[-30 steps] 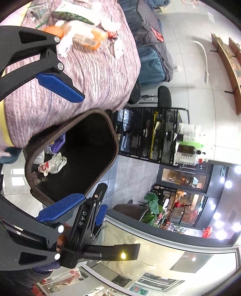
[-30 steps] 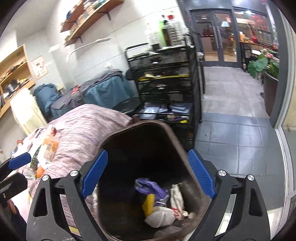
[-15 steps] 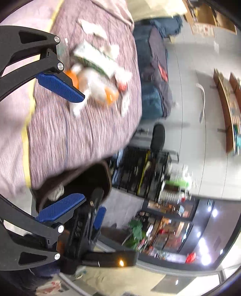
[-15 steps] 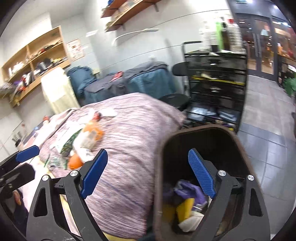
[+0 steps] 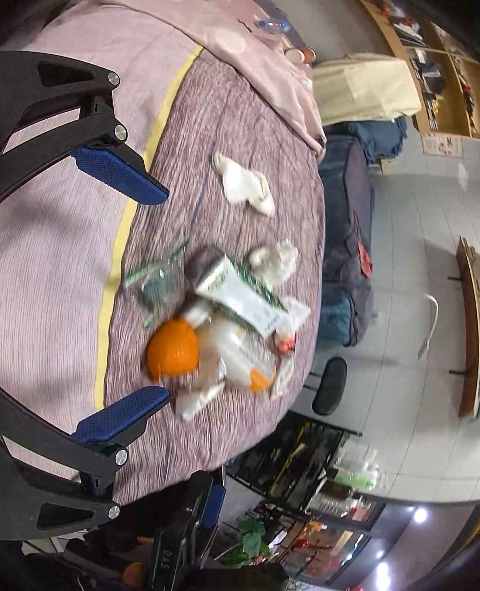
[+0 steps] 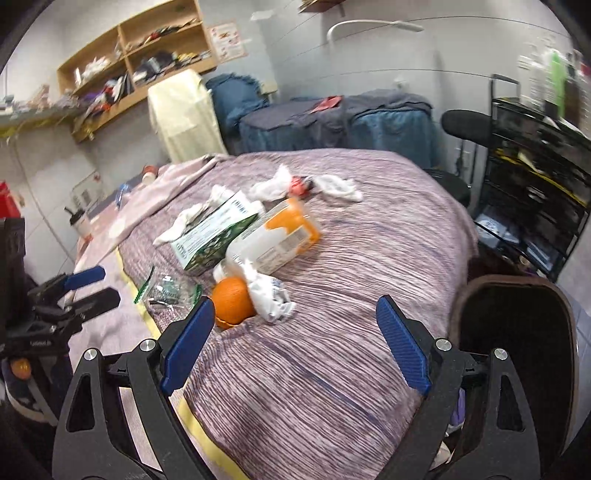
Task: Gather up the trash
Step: 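Move both tools back over the bed toward the remaining trash, then grasp the green milk carton with the left gripper while the right grasps a white wrapper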
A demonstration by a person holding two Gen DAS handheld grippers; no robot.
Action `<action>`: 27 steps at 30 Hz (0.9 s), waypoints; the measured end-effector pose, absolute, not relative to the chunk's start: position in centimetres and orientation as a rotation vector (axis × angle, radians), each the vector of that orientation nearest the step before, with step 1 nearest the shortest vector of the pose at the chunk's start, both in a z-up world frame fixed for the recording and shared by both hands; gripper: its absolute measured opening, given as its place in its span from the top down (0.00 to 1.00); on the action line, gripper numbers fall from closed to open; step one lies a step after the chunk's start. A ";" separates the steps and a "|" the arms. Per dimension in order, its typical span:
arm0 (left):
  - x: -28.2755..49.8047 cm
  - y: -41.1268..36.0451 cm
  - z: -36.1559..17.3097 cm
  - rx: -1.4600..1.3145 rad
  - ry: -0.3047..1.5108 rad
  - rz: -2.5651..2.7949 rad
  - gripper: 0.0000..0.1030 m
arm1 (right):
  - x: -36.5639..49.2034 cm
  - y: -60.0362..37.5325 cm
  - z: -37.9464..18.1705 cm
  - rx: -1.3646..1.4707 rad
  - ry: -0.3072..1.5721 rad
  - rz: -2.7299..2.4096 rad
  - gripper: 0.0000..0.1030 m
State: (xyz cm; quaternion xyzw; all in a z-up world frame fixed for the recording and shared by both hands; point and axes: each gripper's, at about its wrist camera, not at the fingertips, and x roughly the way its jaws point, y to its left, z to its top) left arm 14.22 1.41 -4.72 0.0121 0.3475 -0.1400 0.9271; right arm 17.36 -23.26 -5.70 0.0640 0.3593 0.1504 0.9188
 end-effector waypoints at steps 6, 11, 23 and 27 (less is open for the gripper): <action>16.7 2.2 -5.2 0.048 0.751 -0.282 0.06 | 20.8 -20.0 -7.0 0.002 0.829 0.344 0.20; 18.9 1.1 -5.8 0.121 0.792 -0.307 0.06 | 23.0 -18.0 -8.5 -0.117 0.906 0.366 0.37; 24.8 -2.9 -6.9 0.317 0.881 -0.340 0.12 | 24.6 -18.2 -9.5 -0.111 0.932 0.393 0.70; 26.5 -4.1 -8.2 0.399 0.919 -0.328 0.21 | 23.8 -19.2 -8.7 -0.067 0.907 0.388 0.70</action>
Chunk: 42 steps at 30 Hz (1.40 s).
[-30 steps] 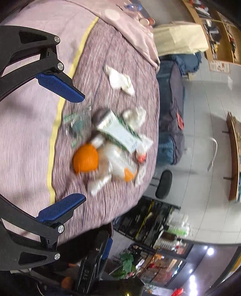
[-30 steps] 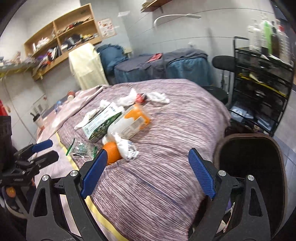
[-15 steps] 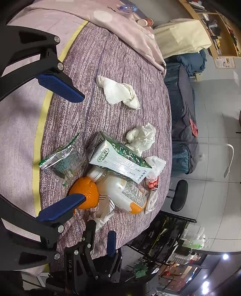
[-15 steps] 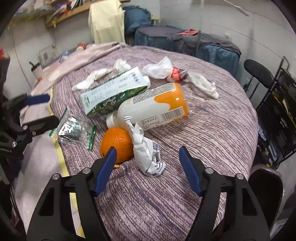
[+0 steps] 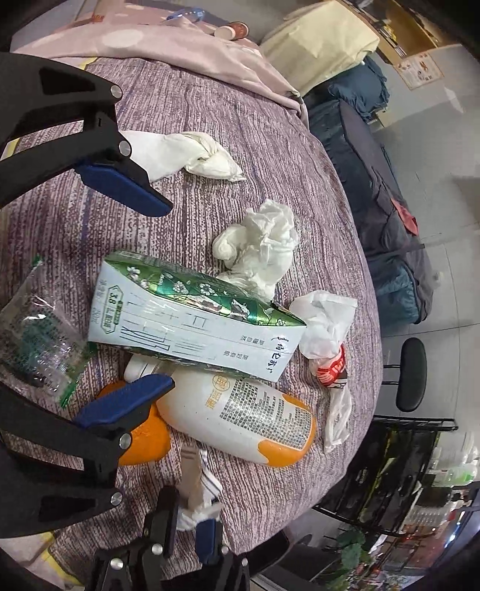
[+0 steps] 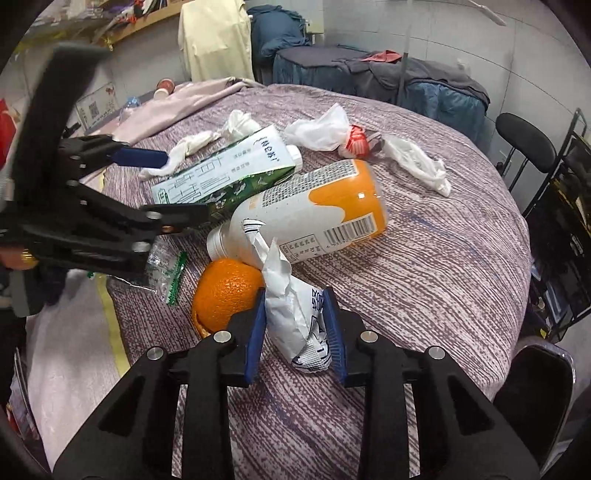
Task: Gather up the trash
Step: 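Grasp the green milk carton with the left gripper while the right grasps a white wrapper, then carry the wrapper and carton over the brown bin and open both grippers to drop them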
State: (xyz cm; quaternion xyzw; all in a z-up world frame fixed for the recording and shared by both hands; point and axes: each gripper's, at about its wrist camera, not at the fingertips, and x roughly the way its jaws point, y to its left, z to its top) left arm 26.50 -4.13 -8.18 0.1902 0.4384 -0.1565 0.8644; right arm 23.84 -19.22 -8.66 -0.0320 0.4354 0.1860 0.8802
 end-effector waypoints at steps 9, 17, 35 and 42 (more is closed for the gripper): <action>28.1 -5.9 -9.5 0.480 0.948 -0.315 0.43 | 21.7 -21.0 -7.0 0.025 0.851 0.366 0.70; 25.6 -4.7 -6.8 0.385 0.868 -0.328 0.50 | 18.9 -23.5 -6.1 0.119 0.783 0.335 0.70; 16.4 -4.1 -1.4 0.156 0.668 -0.399 0.50 | 12.9 -29.0 -6.1 0.275 0.709 0.244 0.70; 13.7 -7.0 -1.3 0.126 0.641 -0.488 0.50 | 10.8 -32.0 -6.6 0.317 0.693 0.168 0.70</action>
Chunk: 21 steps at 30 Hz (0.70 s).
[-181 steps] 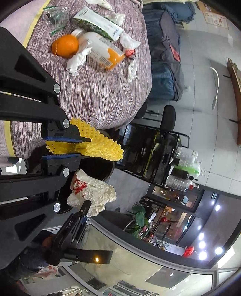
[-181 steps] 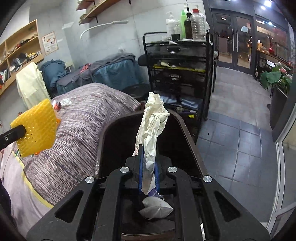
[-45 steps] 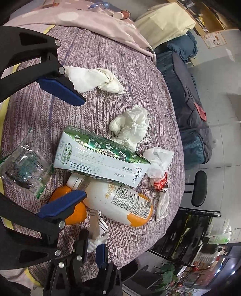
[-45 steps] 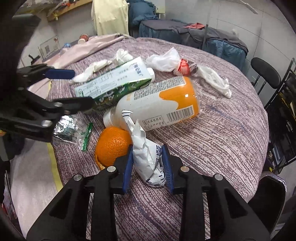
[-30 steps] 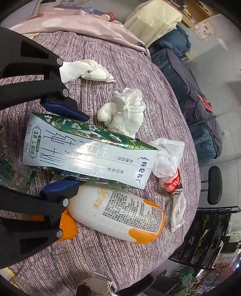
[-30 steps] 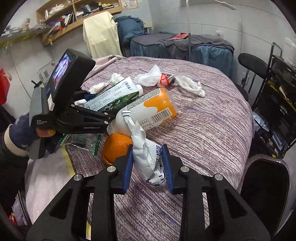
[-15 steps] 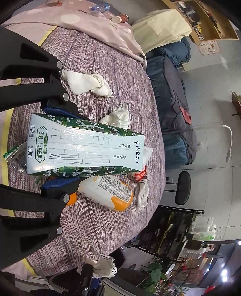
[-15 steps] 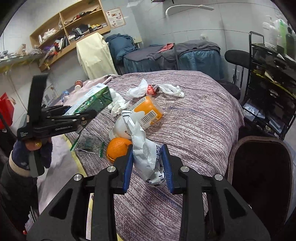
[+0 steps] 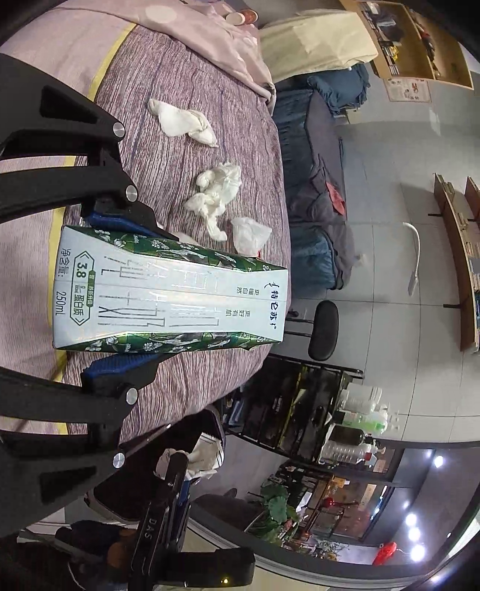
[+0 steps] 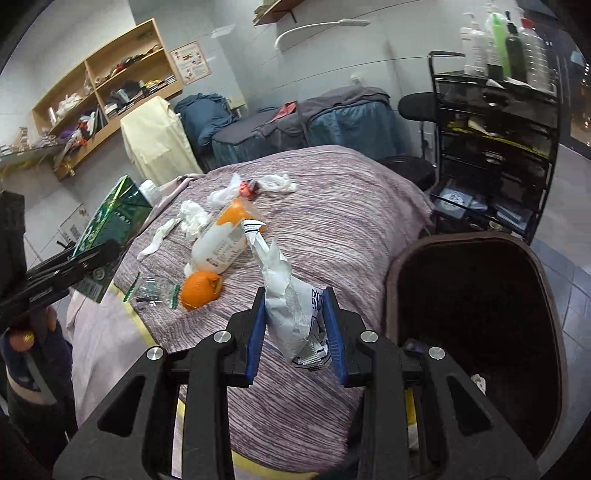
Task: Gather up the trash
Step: 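Carry the wrapper and carton over the brown bin and open both grippers to drop them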
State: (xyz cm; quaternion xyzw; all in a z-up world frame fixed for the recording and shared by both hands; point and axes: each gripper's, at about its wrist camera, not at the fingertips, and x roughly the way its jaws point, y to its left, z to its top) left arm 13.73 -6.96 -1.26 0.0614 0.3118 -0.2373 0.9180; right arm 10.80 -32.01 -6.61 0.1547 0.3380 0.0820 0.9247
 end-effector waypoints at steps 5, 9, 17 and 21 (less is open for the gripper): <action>12.9 -8.9 -1.7 0.105 0.642 -0.546 0.50 | 9.4 -34.6 -7.2 0.341 0.690 0.104 0.70; 12.5 -10.6 -1.9 0.096 0.645 -0.587 0.50 | 8.5 -36.5 -7.8 0.358 0.695 0.052 0.70; 11.6 -13.5 -2.5 0.091 0.656 -0.662 0.50 | 7.5 -39.8 -9.9 0.382 0.729 -0.054 0.70; 11.4 -14.8 -2.9 0.087 0.670 -0.690 0.50 | 7.4 -41.0 -11.0 0.390 0.755 -0.097 0.70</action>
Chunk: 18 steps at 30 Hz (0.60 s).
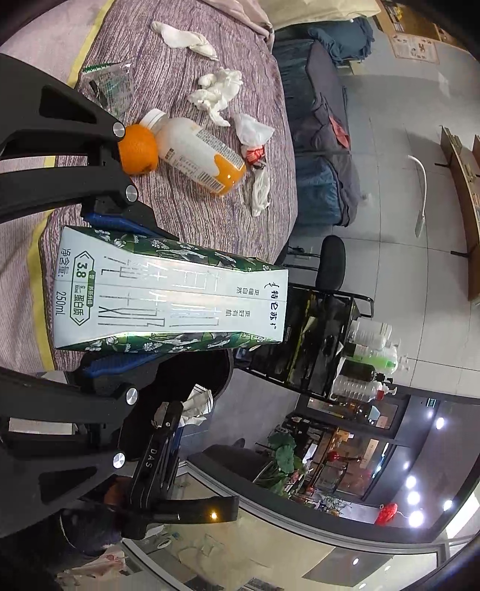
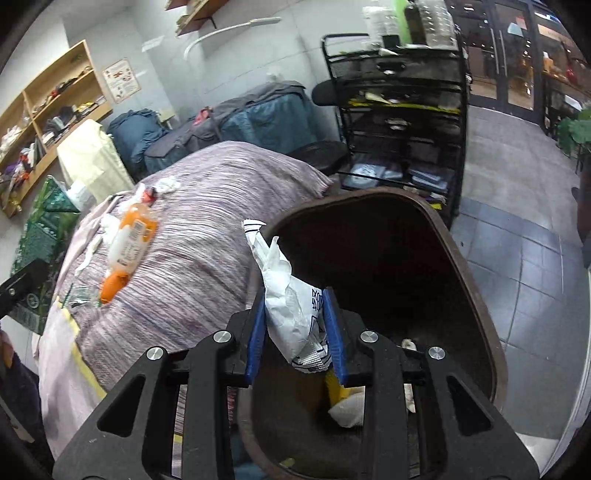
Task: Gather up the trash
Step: 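Carry the wrapper and carton over the brown bin and open both grippers to drop them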
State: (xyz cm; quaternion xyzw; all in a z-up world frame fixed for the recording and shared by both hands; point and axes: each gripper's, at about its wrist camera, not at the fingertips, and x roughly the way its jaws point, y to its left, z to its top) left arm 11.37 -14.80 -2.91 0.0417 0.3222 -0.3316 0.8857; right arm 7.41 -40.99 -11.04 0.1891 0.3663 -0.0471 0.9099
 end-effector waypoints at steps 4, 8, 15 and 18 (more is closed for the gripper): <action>11.2 -15.9 -3.2 0.087 0.683 -0.714 0.50 | 7.4 -41.9 -12.2 0.401 0.784 -0.135 0.70; 10.7 -17.0 -3.4 0.092 0.689 -0.738 0.50 | 7.5 -42.8 -13.5 0.418 0.813 -0.165 0.70; 10.3 -18.4 -3.8 0.091 0.713 -0.776 0.50 | 7.0 -43.7 -14.7 0.462 0.811 -0.205 0.42; 10.3 -18.9 -4.1 0.088 0.724 -0.785 0.50 | 6.6 -43.9 -14.6 0.469 0.796 -0.217 0.36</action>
